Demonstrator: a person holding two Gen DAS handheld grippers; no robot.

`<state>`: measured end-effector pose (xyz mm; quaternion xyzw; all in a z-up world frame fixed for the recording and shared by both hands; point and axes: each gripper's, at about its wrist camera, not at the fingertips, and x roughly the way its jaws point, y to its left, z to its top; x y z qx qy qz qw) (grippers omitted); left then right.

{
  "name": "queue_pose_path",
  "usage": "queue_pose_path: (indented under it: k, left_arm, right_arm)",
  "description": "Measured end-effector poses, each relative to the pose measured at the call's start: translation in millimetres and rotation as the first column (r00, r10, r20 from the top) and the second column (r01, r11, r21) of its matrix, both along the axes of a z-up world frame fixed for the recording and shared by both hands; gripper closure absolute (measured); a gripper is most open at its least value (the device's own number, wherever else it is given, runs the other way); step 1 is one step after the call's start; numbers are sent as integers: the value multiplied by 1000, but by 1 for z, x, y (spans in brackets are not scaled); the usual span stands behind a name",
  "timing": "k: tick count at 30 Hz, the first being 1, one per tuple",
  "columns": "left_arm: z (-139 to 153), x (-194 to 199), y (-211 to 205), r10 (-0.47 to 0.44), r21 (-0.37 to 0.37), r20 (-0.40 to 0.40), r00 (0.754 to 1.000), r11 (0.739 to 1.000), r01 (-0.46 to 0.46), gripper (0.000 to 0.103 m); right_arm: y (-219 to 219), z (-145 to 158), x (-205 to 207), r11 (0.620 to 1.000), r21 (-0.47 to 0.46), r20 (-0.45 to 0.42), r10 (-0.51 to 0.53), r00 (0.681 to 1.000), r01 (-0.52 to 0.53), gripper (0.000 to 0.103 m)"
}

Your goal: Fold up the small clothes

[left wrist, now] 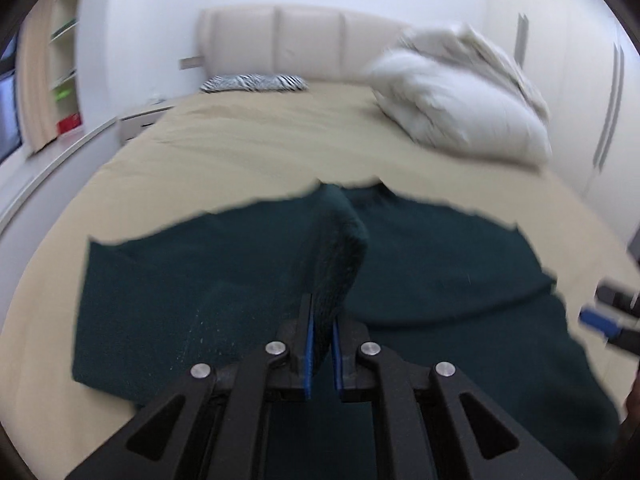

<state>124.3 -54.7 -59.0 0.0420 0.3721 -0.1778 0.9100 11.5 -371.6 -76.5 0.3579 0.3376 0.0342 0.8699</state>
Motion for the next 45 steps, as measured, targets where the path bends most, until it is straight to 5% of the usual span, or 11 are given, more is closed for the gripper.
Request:
queue_pose_path:
  k: [5,9,10,18,24,26,29,39,45]
  left_arm:
    - [-39,-2,-20,-19,75,-103,994,997,27,75]
    - [-30,-21,2,-31,-10,-114,993,999,30,29]
    - [-27,-28,9,-27,-22,-111,993,999,24,27]
    - [-25,-40,71,60,-202,-198,978,974,-101,27]
    - [-12,-34,120,156,-270,-196,968,940,-207,27]
    - [-9,-32,133,184,-287,-193,964,929,-235,27]
    - [-5,-28,146,217,-305,-182,959,915,-265,27]
    - [1,-6,167,283,-326,-180,942,886,-329,27]
    - [-7,22,170,305,-267,-187,934,899,-347,27]
  right_arm:
    - [-14,-21,3,1000,28,-64,1,998,1,38]
    - [-4,-35,27,996,73,-98,53,994,-46,37]
    - [3,-37,36,995,79,-106,74,992,-66,37]
    - [68,-60,114,974,80,-198,223,955,-211,37]
    - [105,-70,145,963,-35,-257,248,934,-266,43]
    - [114,-68,148,959,-56,-260,256,931,-279,77]
    - [124,-58,148,944,-108,-264,276,924,-313,96]
    - [115,34,141,887,-302,-139,323,936,-350,96]
    - [55,22,163,883,-360,-203,240,949,-301,96]
